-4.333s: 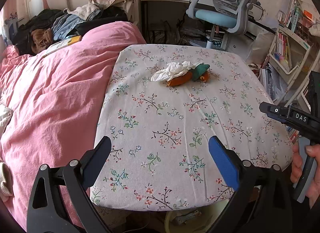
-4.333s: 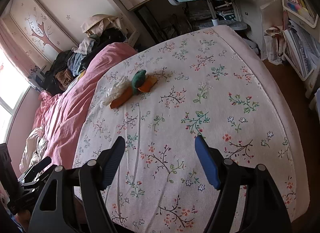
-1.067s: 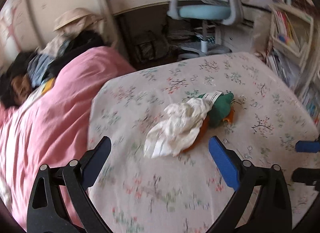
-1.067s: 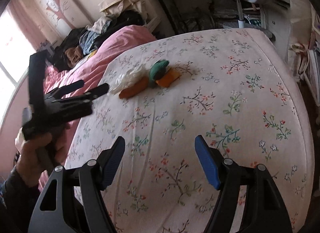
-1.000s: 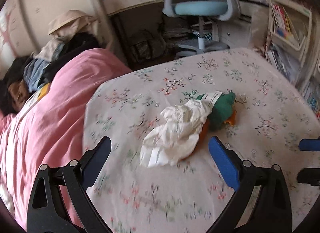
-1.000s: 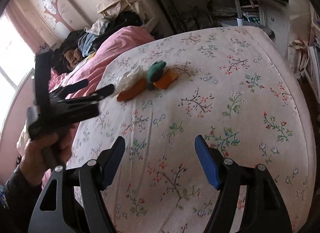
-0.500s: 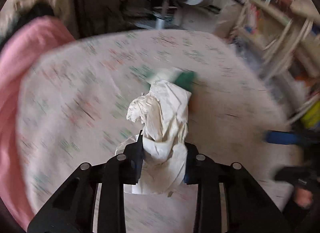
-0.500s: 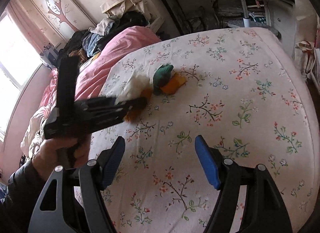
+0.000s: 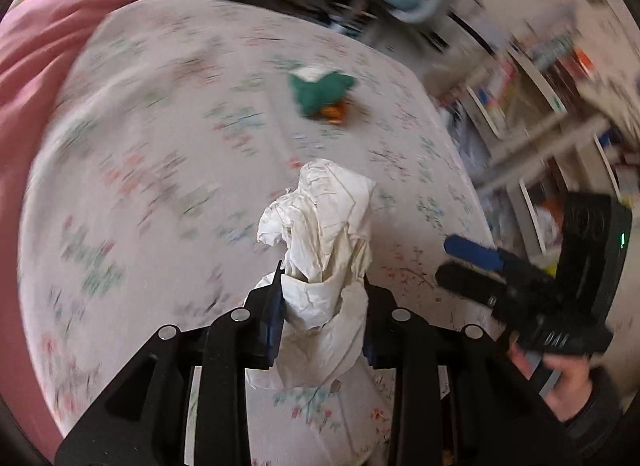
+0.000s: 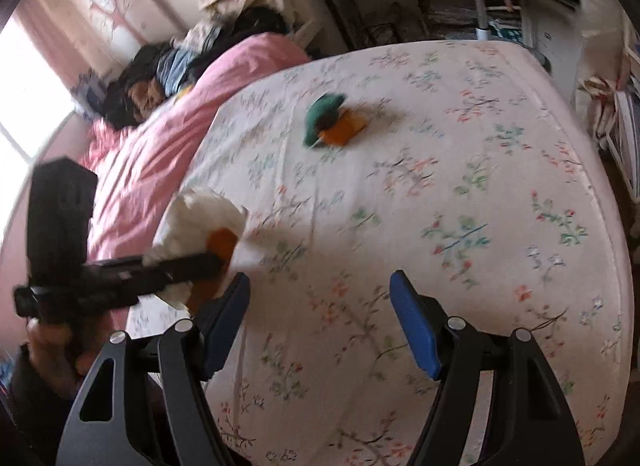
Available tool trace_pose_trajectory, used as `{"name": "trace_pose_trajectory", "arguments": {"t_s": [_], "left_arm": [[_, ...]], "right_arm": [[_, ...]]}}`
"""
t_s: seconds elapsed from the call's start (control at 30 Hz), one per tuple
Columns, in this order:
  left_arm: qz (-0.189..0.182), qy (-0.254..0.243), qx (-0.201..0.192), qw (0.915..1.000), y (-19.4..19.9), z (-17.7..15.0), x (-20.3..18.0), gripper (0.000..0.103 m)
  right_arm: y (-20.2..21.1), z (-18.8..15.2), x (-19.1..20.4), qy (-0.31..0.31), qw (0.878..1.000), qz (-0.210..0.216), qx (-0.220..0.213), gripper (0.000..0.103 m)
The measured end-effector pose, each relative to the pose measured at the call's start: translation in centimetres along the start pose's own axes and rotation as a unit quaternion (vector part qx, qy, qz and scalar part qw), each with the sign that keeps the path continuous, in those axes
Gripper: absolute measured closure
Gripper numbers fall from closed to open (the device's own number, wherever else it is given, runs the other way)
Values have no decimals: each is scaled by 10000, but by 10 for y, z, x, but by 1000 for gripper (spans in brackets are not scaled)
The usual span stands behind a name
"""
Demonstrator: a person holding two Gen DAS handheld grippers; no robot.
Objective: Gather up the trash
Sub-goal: 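Grasp the orange peel strip with the right tool while the left tool holds the tissue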
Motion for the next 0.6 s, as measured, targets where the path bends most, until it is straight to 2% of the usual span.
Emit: {"name": "trace_pose_trajectory", "arguments": {"t_s": [0.07, 0.17, 0.23, 0.43, 0.5, 0.6], "left_arm": [[-49, 248, -31, 9997, 7, -7, 6, 72], [-182, 669, 33, 9976, 12, -25, 16, 63], [-138, 771, 53, 9969, 12, -28, 19, 59], [520, 535, -105, 9972, 18, -27, 22, 59], [551, 592, -176, 9966, 22, -25, 26, 63], [509, 701, -235, 9960, 27, -23, 33, 63]], "right_arm": [[-5, -5, 11, 192, 9998, -25, 57, 34], [-13, -10, 25, 366, 9992, -25, 147, 34], [-16, -14, 33, 466, 9987, -21, 184, 34], [-26, -24, 48, 698, 9970, -154, 286, 34], [-30, -29, 55, 793, 9961, -183, 326, 34], [-38, -33, 63, 931, 9946, -272, 376, 44]]}}
Point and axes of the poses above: each gripper's, at about its wrist camera, not at the fingertips, and y roughly against the way its jaws point, x to its left, z to its top, the point moved 5 cm from there along -y, roughly the way its jaws point, and after that the axes turned 10 degrees about -y, right-handed, at the moved point
